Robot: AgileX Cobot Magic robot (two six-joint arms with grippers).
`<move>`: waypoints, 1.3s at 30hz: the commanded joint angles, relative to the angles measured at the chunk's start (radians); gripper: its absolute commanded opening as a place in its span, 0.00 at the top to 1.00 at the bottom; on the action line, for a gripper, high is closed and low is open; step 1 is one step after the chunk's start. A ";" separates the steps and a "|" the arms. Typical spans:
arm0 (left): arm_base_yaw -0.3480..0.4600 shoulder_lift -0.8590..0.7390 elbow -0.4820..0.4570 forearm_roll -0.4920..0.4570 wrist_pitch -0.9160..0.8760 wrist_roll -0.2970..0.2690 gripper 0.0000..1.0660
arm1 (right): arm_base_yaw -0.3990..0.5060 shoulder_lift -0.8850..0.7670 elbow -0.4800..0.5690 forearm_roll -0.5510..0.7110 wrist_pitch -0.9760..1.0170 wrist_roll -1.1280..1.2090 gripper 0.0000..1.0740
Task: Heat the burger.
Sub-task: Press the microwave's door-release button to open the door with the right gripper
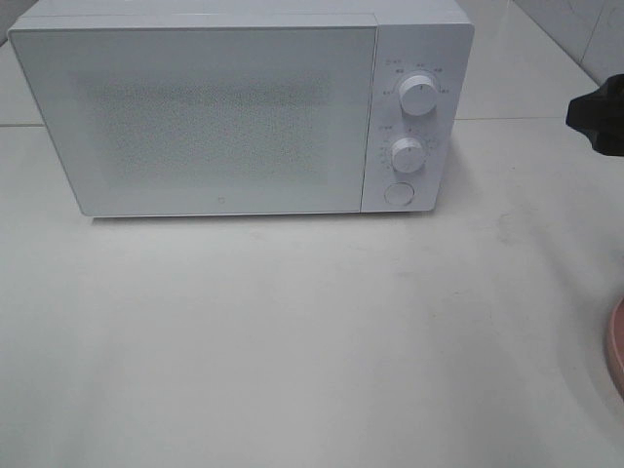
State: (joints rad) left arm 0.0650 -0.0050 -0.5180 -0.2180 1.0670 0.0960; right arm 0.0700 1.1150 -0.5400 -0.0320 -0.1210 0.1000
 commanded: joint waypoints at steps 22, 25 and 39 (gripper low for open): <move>-0.001 -0.016 0.001 -0.004 -0.007 0.002 0.06 | 0.069 0.203 0.211 0.069 -0.682 -0.100 0.29; -0.001 -0.016 0.001 -0.004 -0.007 0.002 0.06 | 0.134 0.229 0.227 0.157 -0.727 -0.190 0.29; -0.001 -0.016 0.001 -0.004 -0.007 0.002 0.06 | 0.446 0.408 0.228 0.514 -0.962 -0.388 0.29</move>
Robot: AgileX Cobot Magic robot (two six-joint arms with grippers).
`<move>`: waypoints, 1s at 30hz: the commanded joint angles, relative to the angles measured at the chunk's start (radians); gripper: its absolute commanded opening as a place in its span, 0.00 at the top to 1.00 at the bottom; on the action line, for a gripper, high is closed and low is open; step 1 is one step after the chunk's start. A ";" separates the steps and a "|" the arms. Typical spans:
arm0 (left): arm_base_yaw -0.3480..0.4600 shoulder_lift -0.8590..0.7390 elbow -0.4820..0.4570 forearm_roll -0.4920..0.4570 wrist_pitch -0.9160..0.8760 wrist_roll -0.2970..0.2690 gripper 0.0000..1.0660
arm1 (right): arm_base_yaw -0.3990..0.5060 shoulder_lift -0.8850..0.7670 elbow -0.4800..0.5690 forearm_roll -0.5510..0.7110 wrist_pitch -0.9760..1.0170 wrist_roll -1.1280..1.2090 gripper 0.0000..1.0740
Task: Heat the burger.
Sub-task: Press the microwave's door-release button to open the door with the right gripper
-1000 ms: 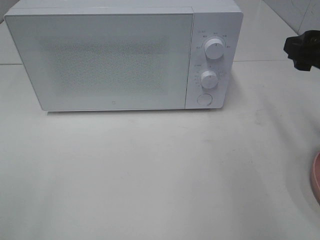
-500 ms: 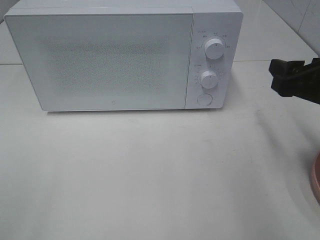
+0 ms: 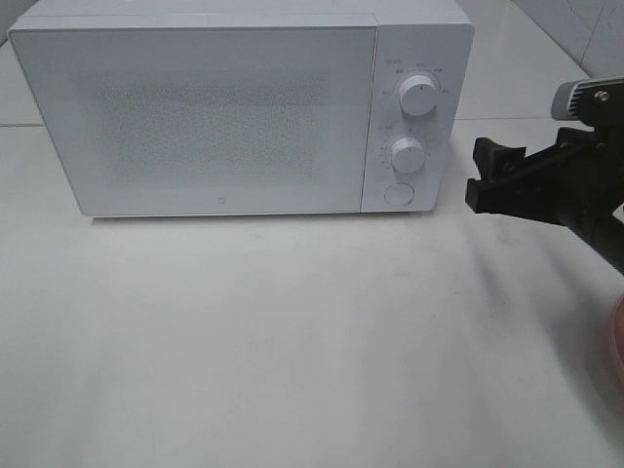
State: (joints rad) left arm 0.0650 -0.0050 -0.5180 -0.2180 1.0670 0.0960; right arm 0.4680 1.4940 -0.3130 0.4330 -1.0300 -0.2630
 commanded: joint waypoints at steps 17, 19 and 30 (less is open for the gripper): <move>-0.001 -0.016 0.001 -0.004 -0.007 0.002 0.06 | 0.274 0.221 -0.007 0.238 -0.194 -0.024 0.29; -0.001 -0.016 0.001 -0.004 -0.007 0.002 0.06 | 0.280 0.229 -0.007 0.237 -0.196 -0.020 0.29; -0.001 -0.016 0.001 -0.004 -0.007 0.002 0.06 | 0.280 0.230 -0.007 0.237 -0.202 0.016 0.30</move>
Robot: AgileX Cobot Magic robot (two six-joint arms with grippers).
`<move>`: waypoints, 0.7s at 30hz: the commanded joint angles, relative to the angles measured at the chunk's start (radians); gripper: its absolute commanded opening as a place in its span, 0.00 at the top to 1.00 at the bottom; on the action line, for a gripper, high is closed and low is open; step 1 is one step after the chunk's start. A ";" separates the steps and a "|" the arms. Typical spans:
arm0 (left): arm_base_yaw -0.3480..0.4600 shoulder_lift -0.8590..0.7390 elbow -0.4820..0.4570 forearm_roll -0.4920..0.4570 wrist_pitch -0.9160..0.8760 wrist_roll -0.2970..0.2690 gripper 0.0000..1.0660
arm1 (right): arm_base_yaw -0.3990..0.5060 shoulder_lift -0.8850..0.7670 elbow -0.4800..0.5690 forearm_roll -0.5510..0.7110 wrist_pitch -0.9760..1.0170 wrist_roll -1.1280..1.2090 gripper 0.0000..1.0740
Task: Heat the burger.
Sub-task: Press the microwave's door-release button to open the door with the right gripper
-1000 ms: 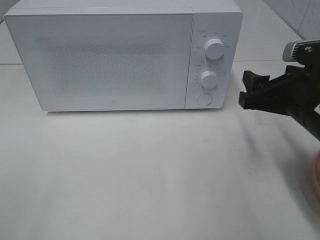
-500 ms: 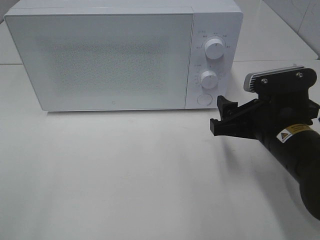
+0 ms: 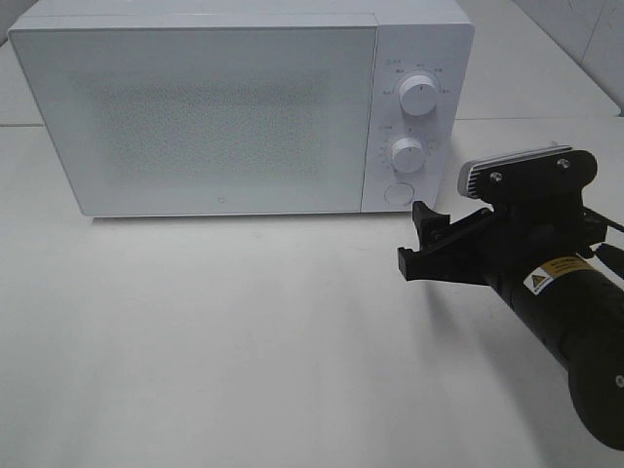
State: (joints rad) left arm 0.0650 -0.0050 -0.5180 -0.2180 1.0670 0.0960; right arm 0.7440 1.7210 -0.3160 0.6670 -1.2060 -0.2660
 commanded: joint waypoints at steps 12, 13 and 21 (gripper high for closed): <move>-0.001 -0.016 0.001 -0.004 -0.007 0.002 0.06 | 0.004 0.003 -0.004 0.003 -0.026 0.434 0.40; -0.001 -0.016 0.001 -0.004 -0.007 0.002 0.06 | 0.004 0.003 -0.004 0.003 -0.026 0.482 0.42; -0.001 -0.016 0.001 -0.004 -0.007 0.002 0.06 | 0.004 0.003 -0.004 0.003 -0.023 0.919 0.59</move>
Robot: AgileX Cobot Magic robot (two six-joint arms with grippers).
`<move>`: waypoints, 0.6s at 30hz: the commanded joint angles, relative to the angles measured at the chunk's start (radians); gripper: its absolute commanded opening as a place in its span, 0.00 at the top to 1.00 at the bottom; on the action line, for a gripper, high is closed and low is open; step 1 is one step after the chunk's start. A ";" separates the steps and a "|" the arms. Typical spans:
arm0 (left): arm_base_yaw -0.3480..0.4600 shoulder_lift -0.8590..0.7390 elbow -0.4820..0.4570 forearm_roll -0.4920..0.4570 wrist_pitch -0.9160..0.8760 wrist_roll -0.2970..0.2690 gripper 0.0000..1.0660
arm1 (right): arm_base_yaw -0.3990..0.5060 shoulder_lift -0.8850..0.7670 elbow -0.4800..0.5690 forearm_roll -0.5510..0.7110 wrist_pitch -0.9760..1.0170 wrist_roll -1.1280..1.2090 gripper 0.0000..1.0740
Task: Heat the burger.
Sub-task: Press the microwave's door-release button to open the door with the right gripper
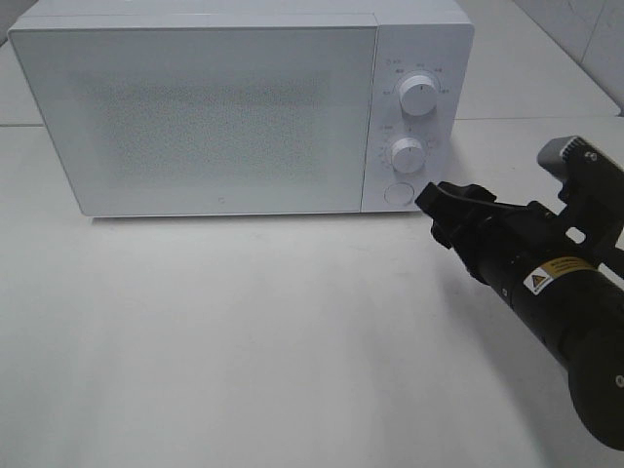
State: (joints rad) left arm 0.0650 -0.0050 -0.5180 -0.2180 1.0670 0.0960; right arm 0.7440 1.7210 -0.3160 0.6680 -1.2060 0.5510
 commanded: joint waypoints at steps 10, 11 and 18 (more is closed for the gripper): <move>-0.001 -0.016 0.001 -0.004 -0.007 0.002 0.06 | 0.004 0.003 -0.004 0.002 0.000 0.570 0.82; -0.001 -0.016 0.001 -0.004 -0.007 0.002 0.06 | 0.004 0.003 -0.004 0.002 0.008 0.599 0.84; -0.001 -0.016 0.001 -0.004 -0.007 0.002 0.06 | 0.004 0.003 -0.004 0.004 0.055 0.711 1.00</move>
State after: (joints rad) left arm 0.0650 -0.0050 -0.5180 -0.2180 1.0670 0.0960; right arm 0.7440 1.7210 -0.3160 0.6690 -1.1620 1.2400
